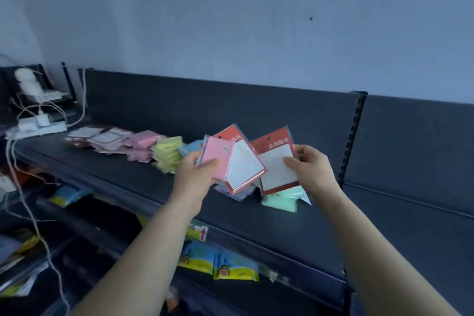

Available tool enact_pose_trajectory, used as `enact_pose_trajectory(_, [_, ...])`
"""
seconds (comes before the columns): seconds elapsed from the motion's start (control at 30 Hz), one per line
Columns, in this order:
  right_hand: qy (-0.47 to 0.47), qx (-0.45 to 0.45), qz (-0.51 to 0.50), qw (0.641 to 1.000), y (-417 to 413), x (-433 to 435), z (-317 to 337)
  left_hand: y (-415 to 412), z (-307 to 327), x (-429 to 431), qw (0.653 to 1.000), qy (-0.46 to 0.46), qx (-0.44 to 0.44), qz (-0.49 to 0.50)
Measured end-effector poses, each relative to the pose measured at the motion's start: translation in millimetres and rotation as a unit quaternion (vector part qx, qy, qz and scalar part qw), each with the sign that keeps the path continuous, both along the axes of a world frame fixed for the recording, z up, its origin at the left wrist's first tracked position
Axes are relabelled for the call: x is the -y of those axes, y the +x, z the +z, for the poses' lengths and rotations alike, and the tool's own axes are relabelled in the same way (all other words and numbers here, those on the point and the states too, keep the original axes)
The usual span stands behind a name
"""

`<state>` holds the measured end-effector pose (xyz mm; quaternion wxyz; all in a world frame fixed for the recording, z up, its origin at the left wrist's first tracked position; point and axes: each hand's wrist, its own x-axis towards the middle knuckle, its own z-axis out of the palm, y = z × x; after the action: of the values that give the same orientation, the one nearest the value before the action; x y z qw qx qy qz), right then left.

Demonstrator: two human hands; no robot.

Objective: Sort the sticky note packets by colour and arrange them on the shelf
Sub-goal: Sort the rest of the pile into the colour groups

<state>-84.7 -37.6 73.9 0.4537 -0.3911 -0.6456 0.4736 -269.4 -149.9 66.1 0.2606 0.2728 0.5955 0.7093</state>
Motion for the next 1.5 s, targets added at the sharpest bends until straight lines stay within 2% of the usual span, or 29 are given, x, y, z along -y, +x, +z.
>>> enact_pose_trajectory(0.27, [0.006,0.034,0.056,0.998,-125.3,12.4,-1.0,-118.5,-6.1,37.8,0.996,-0.004,0.003,0.089])
enact_pose_trajectory(0.77, [0.025,0.046,0.1,0.994,-304.9,-36.0,2.1,-303.7,-31.6,18.4,0.971,-0.044,-0.014,0.235])
enact_pose_trajectory(1.0, [0.027,0.048,0.08,0.995,-400.5,-45.9,-0.1,-412.4,-33.4,2.2,0.972,-0.059,-0.056,0.219])
enact_pose_trajectory(1.27, [0.006,0.031,0.014,0.999,-491.5,-49.3,5.3,-528.9,-26.0,-22.9,0.977,-0.103,-0.122,0.141])
enact_pose_trajectory(1.5, [-0.006,0.032,-0.016,0.999,-535.6,-46.0,1.4,-591.4,-23.9,-37.1,0.978,-0.107,-0.103,0.145])
